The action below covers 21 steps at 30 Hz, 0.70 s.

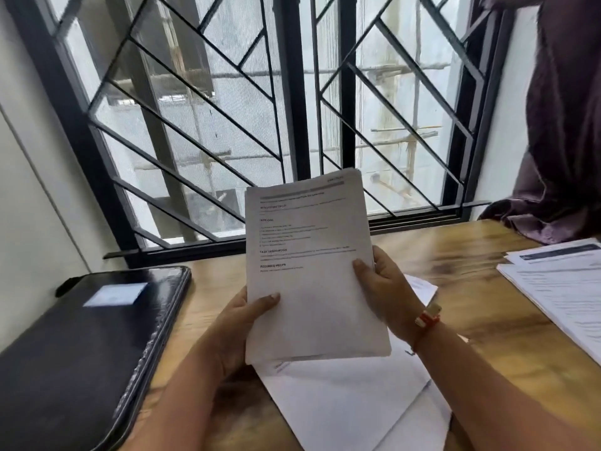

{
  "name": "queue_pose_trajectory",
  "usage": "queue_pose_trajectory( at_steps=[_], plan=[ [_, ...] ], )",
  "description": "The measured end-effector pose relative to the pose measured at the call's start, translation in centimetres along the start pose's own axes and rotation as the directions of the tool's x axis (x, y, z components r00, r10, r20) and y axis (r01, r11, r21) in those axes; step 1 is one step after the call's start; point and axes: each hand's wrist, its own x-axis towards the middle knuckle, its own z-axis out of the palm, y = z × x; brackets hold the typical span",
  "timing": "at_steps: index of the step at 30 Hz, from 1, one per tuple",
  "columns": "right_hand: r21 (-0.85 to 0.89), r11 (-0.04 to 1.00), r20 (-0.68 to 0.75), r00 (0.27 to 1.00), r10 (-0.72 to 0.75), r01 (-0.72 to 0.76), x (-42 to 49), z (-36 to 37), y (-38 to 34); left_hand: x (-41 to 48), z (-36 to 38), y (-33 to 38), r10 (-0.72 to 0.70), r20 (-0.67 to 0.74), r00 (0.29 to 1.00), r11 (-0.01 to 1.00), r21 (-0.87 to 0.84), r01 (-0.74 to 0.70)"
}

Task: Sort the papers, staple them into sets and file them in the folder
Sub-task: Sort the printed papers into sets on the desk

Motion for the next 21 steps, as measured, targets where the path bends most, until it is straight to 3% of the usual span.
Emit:
queue_pose_trajectory(
  at_steps=[6, 10, 12, 14, 15, 17, 18, 19, 21],
  plan=[
    [-0.090, 0.996, -0.017, 1.000, -0.026, 0.025, 0.8, -0.8, 1.3, 0.6, -0.2, -0.6, 0.045, -0.008, 0.999, 0.998, 0.042, -0.044],
    [-0.059, 0.996, 0.047, 0.997, 0.063, -0.060, 0.7, -1.2, 0.9, 0.9, -0.1, -0.9, 0.108, -0.067, 0.992, 0.994, 0.040, -0.105],
    [-0.008, 0.992, -0.058, 0.990, 0.127, -0.128, 0.7, -1.6, 0.1, 1.1, -0.3, -0.7, 0.140, -0.133, 0.981, 0.990, -0.017, -0.143],
    [-0.171, 0.972, -0.211, 0.970, 0.121, -0.159, 0.8, -2.5, -0.2, 1.4, -0.9, -0.4, 0.145, -0.210, 0.967, 0.982, -0.091, -0.166],
    [-0.400, 0.903, -0.224, 0.972, 0.070, -0.157, 1.0, -3.1, 0.0, 1.6, -1.4, -0.3, 0.139, -0.245, 0.960, 0.976, -0.130, -0.175],
    [-0.810, 0.566, -0.130, 0.988, 0.081, -0.153, 0.9, -4.1, 0.5, 2.0, -2.3, -0.3, 0.118, -0.279, 0.953, 0.959, -0.216, -0.182],
    [-0.900, 0.413, -0.088, 0.986, 0.141, -0.139, 0.7, -4.2, 0.6, 2.1, -2.7, -0.3, 0.106, -0.286, 0.952, 0.954, -0.242, -0.178],
    [-0.938, 0.324, -0.058, 0.978, 0.199, -0.121, 0.5, -4.2, 0.7, 2.3, -3.2, -0.4, 0.092, -0.302, 0.949, 0.950, -0.258, -0.174],
    [-0.957, 0.266, -0.040, 0.962, 0.271, -0.115, 0.2, -3.7, 0.5, 2.7, -3.8, -0.5, 0.074, -0.336, 0.939, 0.949, -0.266, -0.170]
  ],
)
